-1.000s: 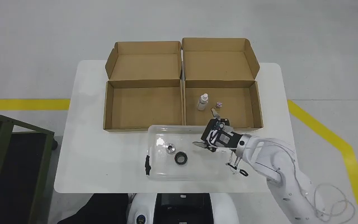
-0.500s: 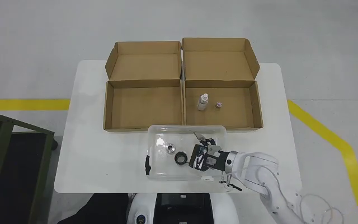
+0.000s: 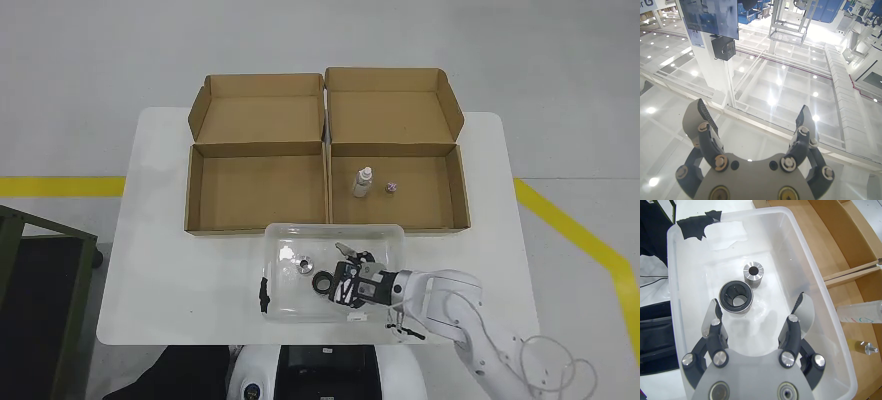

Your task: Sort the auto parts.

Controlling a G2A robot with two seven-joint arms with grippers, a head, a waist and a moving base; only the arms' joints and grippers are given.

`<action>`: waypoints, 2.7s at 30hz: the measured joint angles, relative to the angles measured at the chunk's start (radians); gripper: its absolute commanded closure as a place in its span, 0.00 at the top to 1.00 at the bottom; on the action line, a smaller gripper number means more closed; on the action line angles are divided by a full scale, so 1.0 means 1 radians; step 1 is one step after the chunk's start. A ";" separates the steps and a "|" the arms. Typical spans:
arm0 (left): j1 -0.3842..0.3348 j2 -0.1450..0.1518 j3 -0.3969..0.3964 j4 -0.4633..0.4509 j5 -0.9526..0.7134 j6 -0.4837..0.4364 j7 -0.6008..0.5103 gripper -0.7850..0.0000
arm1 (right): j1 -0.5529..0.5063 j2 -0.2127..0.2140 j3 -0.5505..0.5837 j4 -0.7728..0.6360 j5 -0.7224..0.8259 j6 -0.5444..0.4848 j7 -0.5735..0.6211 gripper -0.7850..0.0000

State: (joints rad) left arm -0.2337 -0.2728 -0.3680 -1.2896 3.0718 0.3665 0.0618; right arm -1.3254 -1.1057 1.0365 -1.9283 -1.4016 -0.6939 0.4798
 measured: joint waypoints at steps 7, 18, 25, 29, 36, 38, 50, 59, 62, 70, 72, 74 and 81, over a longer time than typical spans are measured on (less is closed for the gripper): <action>0.000 0.000 0.000 0.000 0.000 0.000 0.000 1.00 | 0.032 -0.006 -0.030 0.034 0.020 -0.001 0.012 0.82; 0.000 0.000 0.000 0.000 0.000 0.000 0.000 1.00 | 0.083 -0.019 -0.092 0.091 0.035 0.003 0.035 0.78; 0.000 0.000 0.000 0.000 0.000 0.000 0.000 1.00 | 0.103 -0.025 -0.116 0.124 0.044 0.006 0.039 0.35; 0.000 0.000 0.000 0.000 0.000 0.000 0.000 1.00 | 0.109 -0.026 -0.122 0.133 0.046 0.002 0.040 0.32; 0.000 0.000 0.000 0.000 0.000 0.000 0.000 1.00 | 0.109 -0.023 -0.111 0.128 0.064 -0.015 0.031 0.00; 0.000 0.000 0.000 0.000 0.000 0.000 0.000 1.00 | 0.103 -0.020 -0.100 0.118 0.072 -0.021 0.022 0.00; 0.000 0.000 0.000 0.000 0.000 0.000 0.000 1.00 | 0.048 0.002 -0.003 0.035 0.131 -0.051 -0.075 0.00; 0.000 0.000 0.000 0.000 0.000 0.000 0.000 1.00 | 0.006 0.014 0.054 -0.029 0.155 -0.068 -0.190 0.00; 0.000 0.000 0.000 0.000 0.000 0.000 0.000 1.00 | 0.000 0.016 0.070 -0.032 0.201 -0.082 -0.241 0.00; 0.000 0.000 0.000 0.000 0.000 0.000 0.000 1.00 | 0.016 0.017 0.099 -0.008 0.379 -0.147 -0.329 0.00; 0.000 0.000 0.000 0.000 0.000 0.000 0.000 1.00 | 0.018 0.019 0.111 -0.023 0.384 -0.140 -0.325 0.00; 0.000 0.000 0.000 0.000 0.000 0.000 0.000 1.00 | 0.014 0.020 0.122 -0.044 0.386 -0.132 -0.326 0.00; 0.000 0.000 0.000 0.000 0.000 0.000 0.000 1.00 | -0.010 0.025 0.179 -0.114 0.440 -0.114 -0.390 0.00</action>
State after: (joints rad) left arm -0.2337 -0.2728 -0.3680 -1.2896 3.0718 0.3665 0.0618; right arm -1.3350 -1.0809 1.2160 -2.0424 -0.9619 -0.8075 0.0901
